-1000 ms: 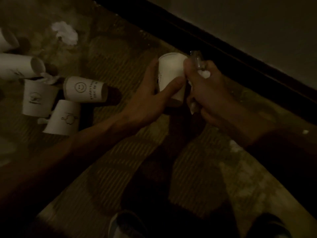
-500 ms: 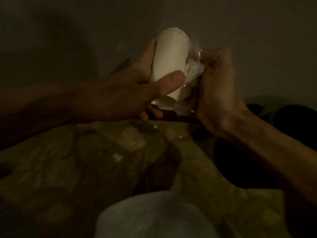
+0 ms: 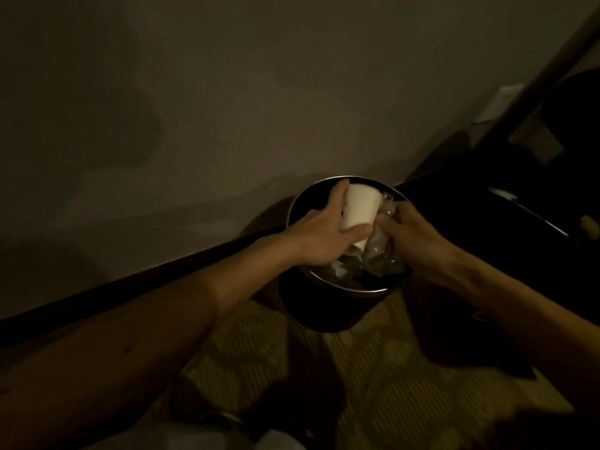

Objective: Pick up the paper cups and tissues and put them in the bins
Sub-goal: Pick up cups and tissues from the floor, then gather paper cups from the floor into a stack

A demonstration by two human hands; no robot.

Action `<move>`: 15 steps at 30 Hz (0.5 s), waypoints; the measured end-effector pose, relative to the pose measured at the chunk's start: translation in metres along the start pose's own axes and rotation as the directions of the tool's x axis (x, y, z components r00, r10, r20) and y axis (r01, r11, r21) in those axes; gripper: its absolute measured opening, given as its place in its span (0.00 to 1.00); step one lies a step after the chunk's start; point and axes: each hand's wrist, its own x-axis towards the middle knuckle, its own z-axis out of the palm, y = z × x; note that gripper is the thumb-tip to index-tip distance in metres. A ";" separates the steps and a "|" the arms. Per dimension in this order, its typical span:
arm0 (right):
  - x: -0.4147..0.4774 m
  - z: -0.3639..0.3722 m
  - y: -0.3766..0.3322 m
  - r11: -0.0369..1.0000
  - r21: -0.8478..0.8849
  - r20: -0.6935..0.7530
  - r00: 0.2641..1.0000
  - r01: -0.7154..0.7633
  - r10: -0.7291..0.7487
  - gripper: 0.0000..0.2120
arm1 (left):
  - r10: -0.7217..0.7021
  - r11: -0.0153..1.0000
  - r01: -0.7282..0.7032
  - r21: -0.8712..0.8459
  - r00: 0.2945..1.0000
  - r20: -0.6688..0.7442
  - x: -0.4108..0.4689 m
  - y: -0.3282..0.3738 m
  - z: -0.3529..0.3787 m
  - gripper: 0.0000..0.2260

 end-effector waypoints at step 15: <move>0.047 0.004 0.016 0.753 -0.641 0.337 0.936 0.150 0.100 0.21 | 0.026 0.826 -0.046 0.562 0.999 0.044 0.015 -0.015 -0.007 0.13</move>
